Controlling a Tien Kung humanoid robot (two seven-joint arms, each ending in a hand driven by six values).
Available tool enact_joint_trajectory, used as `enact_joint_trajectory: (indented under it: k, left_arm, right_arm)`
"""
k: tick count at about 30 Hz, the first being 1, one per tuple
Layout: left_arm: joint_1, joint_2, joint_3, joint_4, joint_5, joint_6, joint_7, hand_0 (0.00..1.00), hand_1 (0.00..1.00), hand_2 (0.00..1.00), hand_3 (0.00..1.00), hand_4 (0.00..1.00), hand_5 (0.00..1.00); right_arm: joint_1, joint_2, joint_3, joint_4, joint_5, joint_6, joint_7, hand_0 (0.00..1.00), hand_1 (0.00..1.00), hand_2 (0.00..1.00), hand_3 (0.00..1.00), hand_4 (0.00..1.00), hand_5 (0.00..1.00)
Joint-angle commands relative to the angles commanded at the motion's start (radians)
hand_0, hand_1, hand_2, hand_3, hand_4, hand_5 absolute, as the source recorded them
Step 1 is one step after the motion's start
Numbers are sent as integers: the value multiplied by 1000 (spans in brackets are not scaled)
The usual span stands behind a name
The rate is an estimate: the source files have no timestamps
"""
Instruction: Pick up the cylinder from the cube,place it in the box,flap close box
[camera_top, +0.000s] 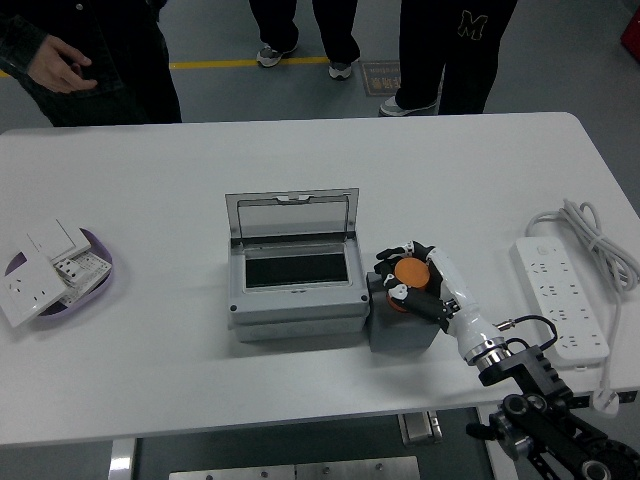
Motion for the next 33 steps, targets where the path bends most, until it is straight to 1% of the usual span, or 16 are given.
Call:
enact_joint_trajectory:
  k: [2, 3, 14, 15, 20, 21, 24, 26, 27, 32, 33]
  left_arm:
    - [0, 0, -1, 0, 0, 0, 0, 635, 660, 578, 670, 719, 297]
    - [0, 0, -1, 0, 0, 0, -1, 635, 660, 578, 670, 719, 298]
    - [1, -2, -7, 0, 4, 1, 0, 635, 660, 578, 671, 719, 296]
    - [2, -2, -8, 0, 5, 1, 0, 635, 660, 578, 671, 719, 297]
    - [4, -2, -15, 0, 11, 1, 5, 635, 660, 578, 671, 719, 297]
    - [5, -2, -15, 0, 12, 1, 5, 635, 659, 579, 672, 718, 296]
    - [6, -3, -17, 0, 13, 1, 6, 635, 659, 579, 672, 718, 296]
    - [6, -3, -19, 0, 16, 2, 8, 635, 659, 579, 672, 718, 296]
    - [7, -3, -21, 0, 18, 2, 9, 635, 660, 580, 672, 719, 300]
    - [6, -2, -37, 0, 33, 3, 18, 635, 660, 580, 672, 719, 300]
    - [6, -2, -39, 0, 35, 4, 20, 635, 660, 580, 671, 720, 303]
  right_arm:
    - [1, -1, -1, 0, -2, -1, -1, 450, 437, 453, 440, 39, 2]
    - [2, -1, -1, 0, -2, -2, 0, 417, 407, 433, 410, 2, 2]
    - [8, 5, 10, 1, -1, -23, 9, 410, 404, 427, 397, 2, 2]
    - [9, 8, 12, 1, -1, -25, 10, 394, 401, 429, 383, 18, 2]
    - [25, 24, 18, 10, 11, -28, 18, 394, 401, 429, 383, 18, 2]
    - [30, 28, 18, 17, 19, -30, 19, 366, 382, 417, 336, 57, 2]
    - [47, 35, 17, 43, 22, -43, 12, 366, 382, 417, 336, 57, 2]
    - [67, 38, 13, 63, 6, -51, -4, 366, 382, 417, 336, 57, 2]
    - [83, 39, 9, 73, -8, -55, -15, 307, 366, 409, 324, 68, 2]
    - [169, 51, -38, 90, -71, -55, -71, 307, 366, 409, 324, 68, 2]
    - [190, 56, -55, 88, -82, -52, -83, 218, 318, 387, 306, 18, 2]
